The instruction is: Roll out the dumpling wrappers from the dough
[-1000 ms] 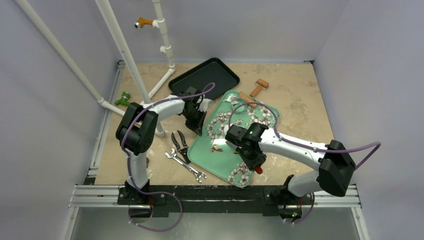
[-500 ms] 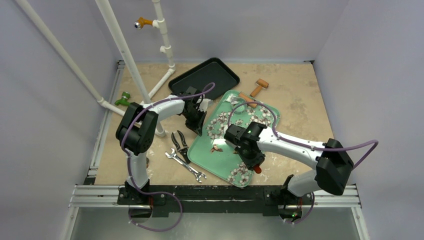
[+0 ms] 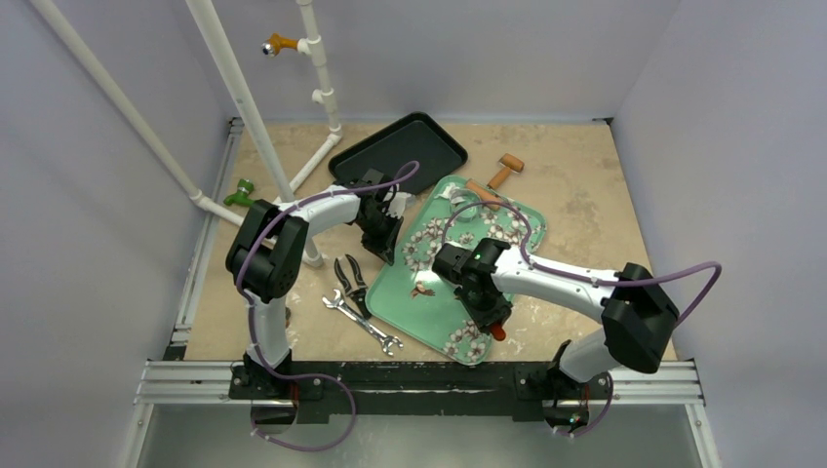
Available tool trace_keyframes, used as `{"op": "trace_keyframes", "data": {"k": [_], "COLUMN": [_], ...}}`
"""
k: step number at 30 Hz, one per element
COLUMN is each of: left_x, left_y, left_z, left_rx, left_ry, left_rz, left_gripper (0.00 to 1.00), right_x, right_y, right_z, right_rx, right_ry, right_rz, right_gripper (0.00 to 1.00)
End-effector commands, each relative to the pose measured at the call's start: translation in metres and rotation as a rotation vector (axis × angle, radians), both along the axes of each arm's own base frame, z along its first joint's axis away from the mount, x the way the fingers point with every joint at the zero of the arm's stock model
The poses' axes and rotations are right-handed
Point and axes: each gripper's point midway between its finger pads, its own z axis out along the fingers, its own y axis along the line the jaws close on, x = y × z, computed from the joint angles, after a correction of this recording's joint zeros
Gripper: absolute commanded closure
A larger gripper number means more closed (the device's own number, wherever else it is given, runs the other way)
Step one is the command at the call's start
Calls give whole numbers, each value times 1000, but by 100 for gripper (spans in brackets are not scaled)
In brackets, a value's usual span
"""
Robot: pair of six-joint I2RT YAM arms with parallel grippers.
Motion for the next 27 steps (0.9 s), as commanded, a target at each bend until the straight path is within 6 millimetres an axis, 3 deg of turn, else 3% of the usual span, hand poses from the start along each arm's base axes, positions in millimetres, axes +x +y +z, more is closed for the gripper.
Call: {"op": "trace_keyframes", "data": {"k": [1, 13, 20, 27], "left_x": [-9, -8, -9, -10], "left_y": [7, 7, 6, 7], "left_z": [7, 7, 7, 6], "left_rx": [8, 7, 3, 4], "left_ry": [18, 15, 19, 19], "left_rz": [-16, -18, -17, -20], "left_gripper": [100, 100, 100, 100], "right_x": [19, 44, 46, 43], "right_y": [26, 30, 38, 17], "right_z": [4, 4, 0, 14], "right_rx": [119, 82, 104, 31], "right_ry": [-95, -163, -161, -181], "right_rz": [-53, -48, -62, -76], "right_gripper": [100, 100, 100, 100]}}
